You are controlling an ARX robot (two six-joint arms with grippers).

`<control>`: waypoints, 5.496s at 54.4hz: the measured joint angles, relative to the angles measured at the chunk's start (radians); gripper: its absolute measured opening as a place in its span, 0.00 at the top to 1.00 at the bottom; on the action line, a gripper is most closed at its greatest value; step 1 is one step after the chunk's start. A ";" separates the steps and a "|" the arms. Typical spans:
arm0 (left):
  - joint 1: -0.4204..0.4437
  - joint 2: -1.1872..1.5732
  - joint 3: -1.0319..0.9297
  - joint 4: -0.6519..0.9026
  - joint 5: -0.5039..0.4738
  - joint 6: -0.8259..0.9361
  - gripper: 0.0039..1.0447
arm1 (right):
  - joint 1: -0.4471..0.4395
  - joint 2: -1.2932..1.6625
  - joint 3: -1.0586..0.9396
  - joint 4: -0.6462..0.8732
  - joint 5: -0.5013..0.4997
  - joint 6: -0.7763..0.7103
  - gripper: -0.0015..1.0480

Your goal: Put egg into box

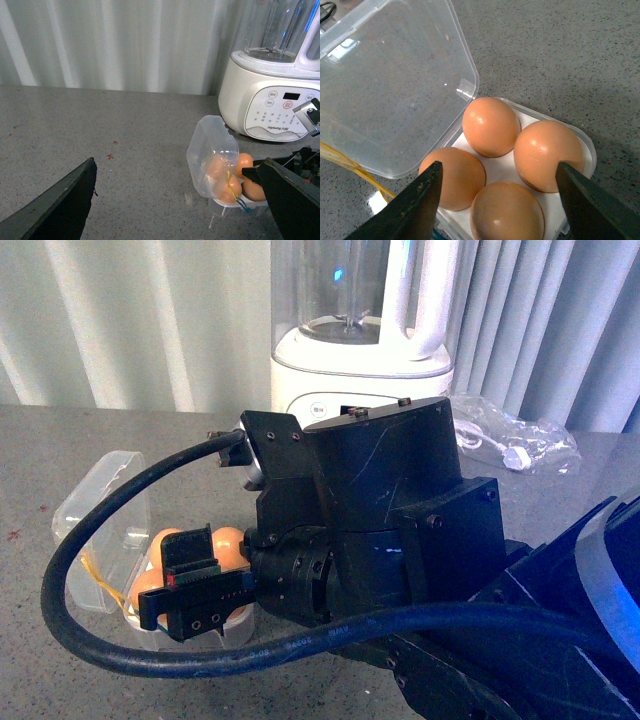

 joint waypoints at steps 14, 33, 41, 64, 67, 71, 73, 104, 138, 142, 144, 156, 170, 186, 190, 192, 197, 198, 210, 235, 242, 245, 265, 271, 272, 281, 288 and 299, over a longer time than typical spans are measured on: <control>0.000 0.000 0.000 0.000 0.000 0.000 0.06 | -0.030 -0.065 -0.114 0.098 0.028 0.018 0.06; 0.000 0.000 0.000 0.000 -0.003 0.000 0.06 | -0.095 -0.204 -0.420 0.582 0.731 -0.197 0.39; 0.000 0.000 0.000 0.000 0.002 0.000 0.06 | -0.130 -0.258 -0.483 0.595 0.744 -0.204 0.62; 0.000 0.000 0.000 0.000 0.001 0.000 0.06 | -0.405 -0.807 -0.853 0.404 0.504 -0.262 0.97; 0.000 0.000 0.000 -0.001 0.000 0.000 0.06 | -0.421 -0.860 -0.866 0.369 0.480 -0.263 0.97; 0.000 0.000 0.000 -0.001 0.000 0.000 0.06 | -0.448 -0.945 -0.885 0.305 0.452 -0.263 0.97; 0.000 0.000 0.000 -0.001 0.000 0.000 0.06 | -0.462 -0.987 -0.894 0.270 0.443 -0.263 0.97; 0.000 0.000 0.000 -0.001 0.000 0.000 0.06 | -0.641 -1.552 -0.924 -0.246 0.272 -0.263 0.97; 0.000 0.000 0.000 -0.001 0.000 0.000 0.06 | -0.641 -1.843 -0.924 -0.524 0.271 -0.263 0.97; 0.000 0.000 0.000 -0.001 0.000 0.000 0.06 | -0.641 -1.866 -0.924 -0.546 0.272 -0.263 0.97; 0.000 0.000 0.000 -0.001 0.000 0.000 0.06 | -0.641 -1.875 -0.924 -0.555 0.272 -0.263 0.97; 0.000 0.000 0.000 0.000 0.000 0.000 0.06 | -0.641 -1.937 -0.924 -0.617 0.272 -0.263 0.97; 0.000 -0.001 0.000 -0.001 0.000 0.000 0.06 | -0.641 -2.115 -0.924 -0.799 0.269 -0.264 0.97; 0.000 0.000 0.000 -0.001 0.000 0.000 0.06 | -0.641 -2.115 -0.924 -0.801 0.269 -0.265 0.96; 0.000 0.000 0.000 -0.001 0.000 0.000 0.06 | -0.641 -2.115 -0.924 -0.801 0.270 -0.264 0.84; 0.000 0.000 0.000 -0.001 0.000 0.000 0.06 | -0.641 -2.115 -0.924 -0.801 0.270 -0.264 0.78; 0.000 0.000 0.000 0.000 0.000 0.000 0.06 | -0.641 -2.115 -0.924 -0.801 0.269 -0.264 0.64; 0.000 0.000 0.000 -0.001 0.000 0.000 0.06 | -0.641 -2.115 -0.924 -0.801 0.269 -0.264 0.61; 0.000 0.000 0.000 0.000 0.000 0.000 0.06 | -0.641 -2.115 -0.924 -0.801 0.269 -0.264 0.17; 0.020 0.631 0.192 0.088 -0.062 0.048 0.06 | -0.641 -2.115 -0.924 -0.801 0.269 -0.264 0.07; 0.059 0.927 0.289 0.238 -0.031 0.113 0.06 | -0.641 -2.115 -0.924 -0.801 0.269 -0.264 0.07; 0.066 1.033 0.324 0.286 -0.028 0.139 0.06 | -0.641 -2.115 -0.924 -0.801 0.269 -0.264 0.07; 0.081 1.445 0.504 0.461 -0.053 0.221 0.06 | -0.641 -2.115 -0.924 -0.801 0.269 -0.264 0.07; 0.036 1.501 0.544 0.473 -0.072 0.217 0.06 | -0.641 -2.115 -0.924 -0.801 0.269 -0.264 0.07; 0.023 1.508 0.549 0.473 -0.072 0.216 0.06 | -0.641 -2.115 -0.924 -0.801 0.269 -0.264 0.07; -0.106 1.523 0.555 0.477 -0.048 0.182 0.06 | -0.641 -2.115 -0.924 -0.801 0.269 -0.264 0.07; -0.185 1.509 0.552 0.476 -0.026 0.130 0.06 | -0.641 -2.115 -0.924 -0.801 0.269 -0.264 0.07; -0.181 1.320 0.410 0.631 -0.053 0.161 0.06 | -0.641 -2.115 -0.924 -0.801 0.269 -0.264 0.07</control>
